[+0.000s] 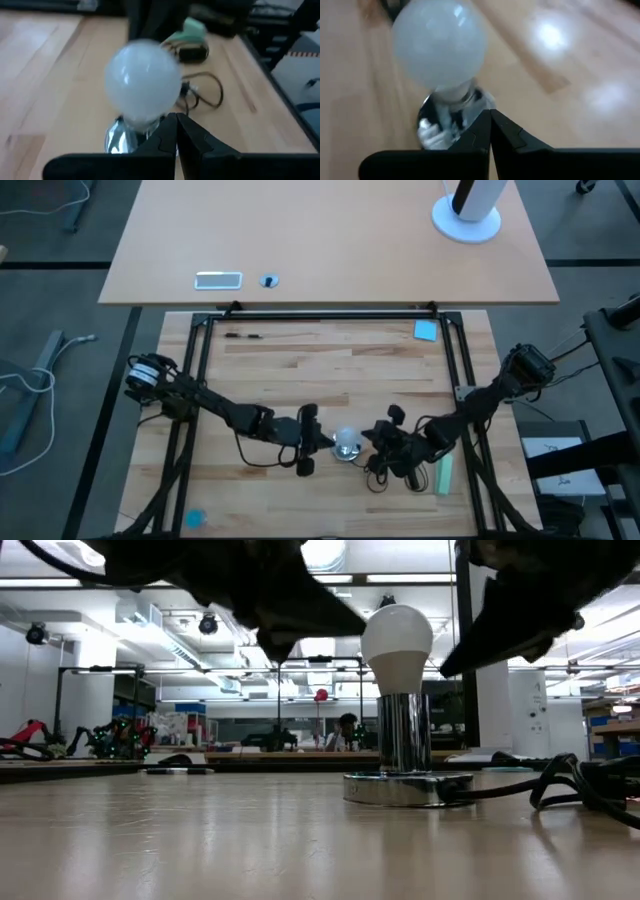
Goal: Screw lightbulb
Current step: Insert the lightbulb into the lamp
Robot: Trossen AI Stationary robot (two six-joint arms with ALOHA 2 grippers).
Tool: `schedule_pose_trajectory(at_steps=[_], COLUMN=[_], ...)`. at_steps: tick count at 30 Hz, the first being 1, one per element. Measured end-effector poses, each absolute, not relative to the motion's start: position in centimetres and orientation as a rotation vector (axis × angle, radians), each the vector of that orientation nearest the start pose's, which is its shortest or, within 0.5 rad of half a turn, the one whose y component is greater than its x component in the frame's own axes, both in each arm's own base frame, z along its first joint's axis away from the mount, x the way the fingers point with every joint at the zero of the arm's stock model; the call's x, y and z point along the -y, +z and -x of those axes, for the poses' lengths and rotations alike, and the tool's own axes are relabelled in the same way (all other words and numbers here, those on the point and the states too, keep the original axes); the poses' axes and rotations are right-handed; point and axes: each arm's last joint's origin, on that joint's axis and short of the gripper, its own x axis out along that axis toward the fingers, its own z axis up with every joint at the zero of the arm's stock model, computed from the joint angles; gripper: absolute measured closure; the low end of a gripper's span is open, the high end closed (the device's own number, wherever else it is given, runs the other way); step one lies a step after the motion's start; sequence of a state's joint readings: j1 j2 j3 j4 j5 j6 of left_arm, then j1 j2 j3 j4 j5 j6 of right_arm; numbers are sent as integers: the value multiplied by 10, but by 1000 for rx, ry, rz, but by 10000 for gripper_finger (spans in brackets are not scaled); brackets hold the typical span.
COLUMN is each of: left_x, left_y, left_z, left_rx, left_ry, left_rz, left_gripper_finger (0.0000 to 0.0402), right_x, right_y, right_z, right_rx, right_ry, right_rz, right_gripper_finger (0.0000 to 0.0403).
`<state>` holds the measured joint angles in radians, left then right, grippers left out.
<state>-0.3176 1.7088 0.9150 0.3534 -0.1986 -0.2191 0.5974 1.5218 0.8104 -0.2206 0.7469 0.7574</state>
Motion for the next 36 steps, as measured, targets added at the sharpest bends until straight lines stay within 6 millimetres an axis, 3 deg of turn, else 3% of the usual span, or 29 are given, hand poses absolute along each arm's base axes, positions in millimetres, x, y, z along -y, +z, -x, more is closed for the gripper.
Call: schedule_pose_trajectory(at_steps=[8, 21, 30, 36], left_x=[106, 98, 101, 106], left_y=[196, 193, 188, 190], left_z=[-344, -345, -340, -339], left_rx=[-387, -387, -467, -478], left_ry=[-57, 87, 54, -76], left_rz=[93, 82, 92, 126], left_gripper_finger=[401, 401, 401, 401], right_x=[-148, -158, -156, -149], right_y=[191, 194, 189, 180], right_z=[-259, -259, -254, -246], right_rx=[-527, -536, -588, -664], right_ry=[-292, -174, -213, -319], right_rz=[-129, -187, -179, -170], right_gripper_finger=[403, 403, 403, 403])
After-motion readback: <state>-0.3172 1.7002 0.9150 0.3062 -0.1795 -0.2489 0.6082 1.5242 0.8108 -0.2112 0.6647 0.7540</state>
